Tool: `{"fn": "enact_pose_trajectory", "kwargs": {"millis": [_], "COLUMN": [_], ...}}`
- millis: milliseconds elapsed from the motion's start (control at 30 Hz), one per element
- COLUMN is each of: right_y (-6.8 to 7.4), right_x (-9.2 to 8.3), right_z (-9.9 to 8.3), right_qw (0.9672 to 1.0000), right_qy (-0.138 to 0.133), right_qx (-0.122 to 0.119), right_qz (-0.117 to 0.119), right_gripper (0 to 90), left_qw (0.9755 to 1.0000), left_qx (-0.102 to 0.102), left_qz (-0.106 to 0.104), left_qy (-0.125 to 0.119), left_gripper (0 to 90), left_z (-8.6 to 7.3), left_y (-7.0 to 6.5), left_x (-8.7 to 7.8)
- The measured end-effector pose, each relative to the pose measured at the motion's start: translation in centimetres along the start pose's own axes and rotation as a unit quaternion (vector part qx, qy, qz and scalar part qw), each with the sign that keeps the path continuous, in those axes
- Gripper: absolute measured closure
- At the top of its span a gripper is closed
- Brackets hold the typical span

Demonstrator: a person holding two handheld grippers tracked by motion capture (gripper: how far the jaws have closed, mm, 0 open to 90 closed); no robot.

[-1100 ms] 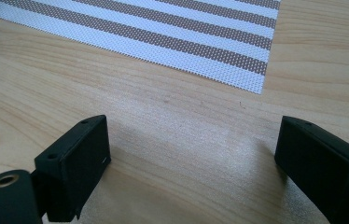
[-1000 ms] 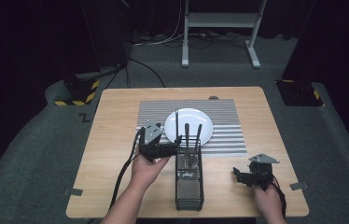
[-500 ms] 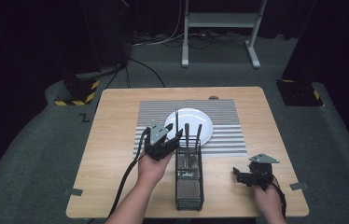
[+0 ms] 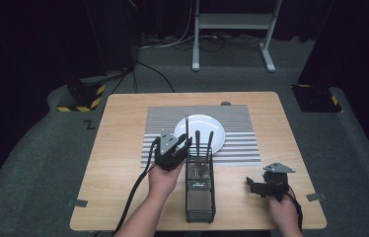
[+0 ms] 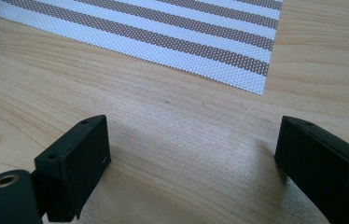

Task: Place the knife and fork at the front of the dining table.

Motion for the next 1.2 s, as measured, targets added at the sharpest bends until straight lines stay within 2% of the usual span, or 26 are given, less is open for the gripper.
{"fn": "enact_pose_trajectory", "kwargs": {"millis": [100,200,567,733,933,1200], "right_y": [0.0,0.0,0.0,0.0,0.0,0.0], "right_x": [0.0,0.0,0.0,0.0,0.0,0.0], "right_z": [0.0,0.0,0.0,0.0,0.0,0.0], "right_qw": [1.0,1.0,1.0,1.0,1.0,1.0], "right_qy": [0.0,0.0,0.0,0.0,0.0,0.0], "right_qx": [0.0,0.0,0.0,0.0,0.0,0.0], "right_qz": [0.0,0.0,0.0,0.0,0.0,0.0], "right_gripper": [10.0,10.0,10.0,10.0,10.0,10.0], "left_qw": [1.0,1.0,0.9994,0.9991,0.9988,0.9979], "left_qx": [0.0,-0.004,-0.011,-0.013,-0.012,-0.003], "left_qz": [0.003,0.008,0.022,0.022,0.022,0.033], "left_qy": [-0.001,-0.005,-0.025,-0.034,-0.042,-0.055], "left_gripper": [76.6,77.9,79.4,80.1,80.7,81.2], "left_z": [0.0,-0.1,-0.2,-0.3,-0.3,-0.5], "left_y": [-0.1,-0.2,-1.0,-1.5,-2.0,-2.7], "left_x": [0.0,0.0,-0.5,-0.9,-1.3,-2.0]}}
Point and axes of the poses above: each handheld gripper's, and its own axes: x roughly forward along the jaws, z roughly out of its top, y roughly to its left, the point moved 7 cm from there along x, roughly forward along the jaws, and after that the axes turned 10 degrees about -z, right-handed, at the moved point
